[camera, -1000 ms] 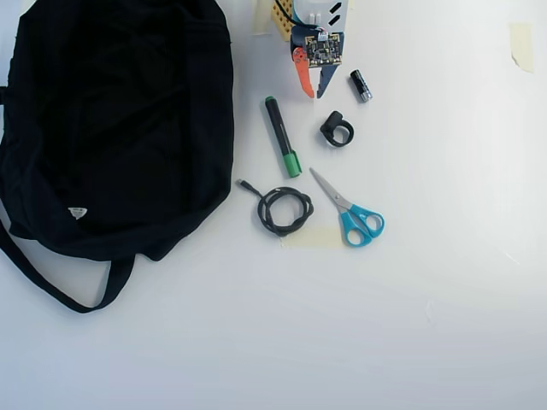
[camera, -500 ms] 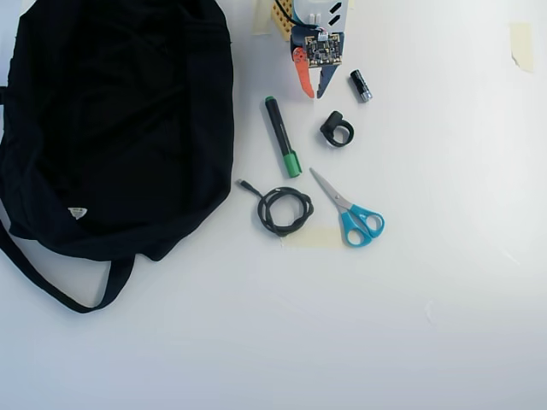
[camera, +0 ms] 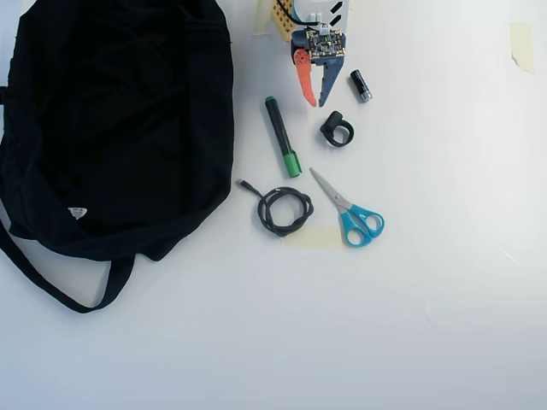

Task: Put the bike light into the black bag

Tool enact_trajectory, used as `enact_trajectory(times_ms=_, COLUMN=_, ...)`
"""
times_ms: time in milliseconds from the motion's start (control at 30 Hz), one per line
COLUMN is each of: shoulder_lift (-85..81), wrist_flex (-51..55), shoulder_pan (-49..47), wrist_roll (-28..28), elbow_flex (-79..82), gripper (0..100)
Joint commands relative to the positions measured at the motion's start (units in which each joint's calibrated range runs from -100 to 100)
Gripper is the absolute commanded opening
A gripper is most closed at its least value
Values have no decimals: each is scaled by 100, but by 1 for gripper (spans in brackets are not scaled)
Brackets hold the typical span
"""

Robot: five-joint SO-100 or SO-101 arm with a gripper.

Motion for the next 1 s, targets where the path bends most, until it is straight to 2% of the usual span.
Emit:
enact_trajectory(times_ms=0, shoulder_lift=257, wrist_flex=-1339, shoulder_pan=14, wrist_roll=21, elbow_flex=-112, gripper=2)
enact_trajectory(times_ms=267, shoulder_lift=2050, wrist_flex=-3923, shoulder_pan=7, wrist_roll=-26, elbow_flex=-1406, gripper=2)
enact_trajectory(times_ms=300, shoulder_lift=2597, wrist_flex=-4517, shoulder_pan=14, wrist_roll=-21, elbow_flex=-1801, gripper=2)
enact_trajectory(times_ms=367, shoulder_lift=3195, wrist_flex=-4922, shoulder_pan=22, wrist_roll=-10, elbow_flex=-2305, gripper=2)
enact_trajectory(times_ms=967, shoulder_lift=8838, wrist_flex=-5146, shoulder_pan=411, wrist_roll=42, elbow_flex=-8872, gripper=2)
